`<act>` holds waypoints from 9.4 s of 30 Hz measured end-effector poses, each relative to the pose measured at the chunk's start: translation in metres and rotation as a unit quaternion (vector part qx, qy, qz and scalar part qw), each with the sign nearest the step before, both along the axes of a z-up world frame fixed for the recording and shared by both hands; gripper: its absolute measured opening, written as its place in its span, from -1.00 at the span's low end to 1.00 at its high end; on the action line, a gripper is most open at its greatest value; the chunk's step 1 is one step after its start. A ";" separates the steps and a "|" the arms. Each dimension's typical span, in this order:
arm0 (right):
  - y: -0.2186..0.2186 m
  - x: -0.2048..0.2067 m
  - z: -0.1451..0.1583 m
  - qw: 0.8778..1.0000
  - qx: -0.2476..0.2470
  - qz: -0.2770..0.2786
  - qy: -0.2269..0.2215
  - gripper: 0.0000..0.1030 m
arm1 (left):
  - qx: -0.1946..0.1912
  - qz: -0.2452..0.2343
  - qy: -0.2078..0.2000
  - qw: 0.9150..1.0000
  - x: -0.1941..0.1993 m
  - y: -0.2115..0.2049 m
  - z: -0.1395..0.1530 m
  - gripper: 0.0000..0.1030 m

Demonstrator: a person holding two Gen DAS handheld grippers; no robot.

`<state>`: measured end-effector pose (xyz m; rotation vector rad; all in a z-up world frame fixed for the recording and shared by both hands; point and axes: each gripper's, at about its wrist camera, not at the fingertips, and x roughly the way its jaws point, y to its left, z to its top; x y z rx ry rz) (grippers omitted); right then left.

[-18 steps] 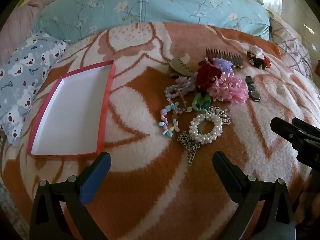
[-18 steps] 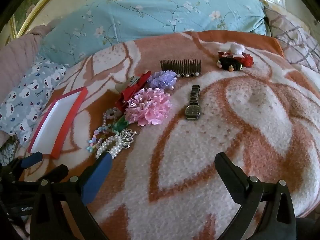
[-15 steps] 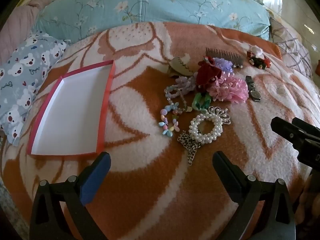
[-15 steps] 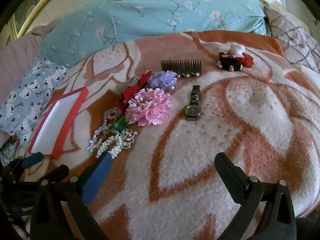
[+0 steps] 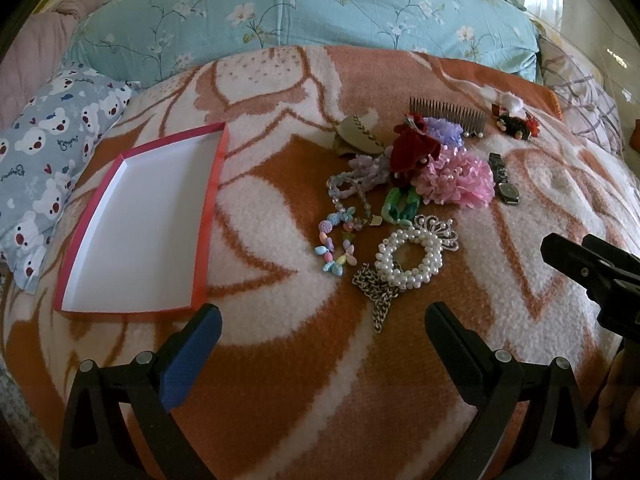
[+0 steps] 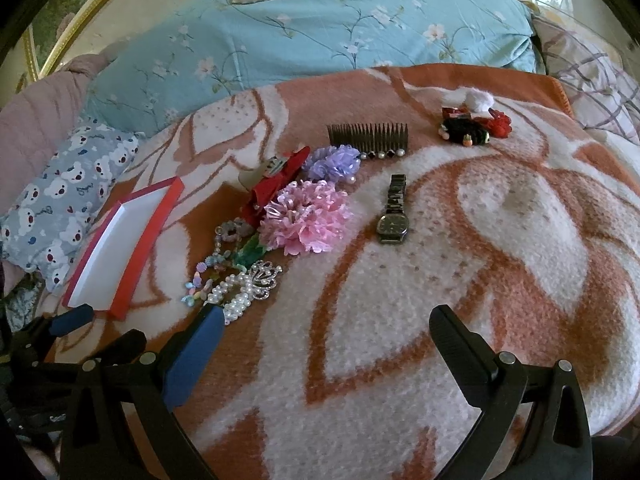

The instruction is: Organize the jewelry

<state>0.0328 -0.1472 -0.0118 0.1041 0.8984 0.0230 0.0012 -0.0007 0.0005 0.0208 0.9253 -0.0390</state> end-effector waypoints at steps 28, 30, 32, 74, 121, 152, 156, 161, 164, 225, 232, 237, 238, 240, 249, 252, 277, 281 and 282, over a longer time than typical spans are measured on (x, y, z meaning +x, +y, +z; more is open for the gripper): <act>-0.017 0.011 -0.007 0.999 0.042 -0.021 0.011 0.96 | -0.019 -0.003 0.014 1.000 0.032 0.007 -0.009 0.99; -0.021 0.015 -0.007 0.999 0.046 -0.025 0.015 0.93 | -0.030 -0.007 0.013 0.999 0.039 0.009 -0.006 0.99; -0.025 0.020 -0.006 0.998 0.053 -0.032 0.022 0.81 | -0.037 -0.012 0.013 0.999 0.049 0.012 -0.003 0.98; -0.059 0.118 -0.008 0.994 0.069 -0.077 0.020 -0.72 | -0.159 -0.077 0.001 0.984 0.222 -0.015 -0.011 -0.72; 0.253 0.088 -0.004 0.958 0.135 0.245 0.070 -0.72 | -0.104 0.148 -0.018 0.983 -0.011 0.209 0.025 -0.72; 0.297 0.131 -0.079 0.950 0.104 0.254 0.150 -0.72 | -0.103 0.131 -0.013 0.986 0.045 0.240 -0.048 -0.67; 0.298 0.134 -0.084 0.949 0.102 0.253 0.155 -0.72 | -0.108 0.130 -0.002 0.986 0.050 0.240 -0.055 -0.61; 0.298 0.137 -0.086 0.948 0.108 0.253 0.160 -0.71 | -0.117 0.135 0.012 0.984 0.056 0.243 -0.063 -0.47; 0.297 0.138 -0.086 0.947 0.112 0.254 0.160 -0.65 | -0.110 0.135 0.013 0.985 0.059 0.240 -0.063 -0.46; -0.002 0.076 -0.012 0.991 0.115 -0.009 0.065 0.05 | -0.100 0.018 0.015 0.995 0.057 0.091 0.000 0.48; -0.016 0.081 -0.017 0.990 0.120 -0.027 0.066 0.05 | -0.107 -0.043 0.027 0.993 0.067 0.043 -0.005 0.48; -0.020 0.089 -0.019 0.990 0.124 -0.030 0.067 0.05 | -0.099 -0.109 0.031 0.989 0.076 0.004 -0.010 0.48; -0.021 0.090 -0.020 0.989 0.124 -0.031 0.067 0.05 | -0.097 -0.117 0.033 0.988 0.079 -0.002 -0.012 0.47; -0.023 0.092 -0.020 0.989 0.126 -0.031 0.066 0.06 | -0.093 -0.133 0.039 0.986 0.086 -0.014 -0.018 0.44; -0.029 0.106 -0.028 0.987 0.137 -0.031 0.075 0.07 | -0.055 -0.169 0.076 0.981 0.121 -0.056 -0.058 0.09; -0.025 0.114 -0.034 0.987 0.134 -0.026 0.081 0.07 | -0.058 -0.170 0.076 0.981 0.127 -0.058 -0.063 -0.35; 0.020 0.103 0.003 0.990 0.132 0.034 0.039 -0.79 | -0.163 -0.097 0.005 0.982 0.072 0.049 -0.002 -0.75; 0.043 0.103 0.004 0.988 0.135 0.055 0.042 -0.79 | -0.173 -0.071 -0.013 0.982 0.055 0.078 0.011 -0.75; 0.050 0.103 0.003 0.988 0.134 0.062 0.044 -0.79 | -0.171 -0.066 -0.017 0.983 0.051 0.084 0.014 -0.74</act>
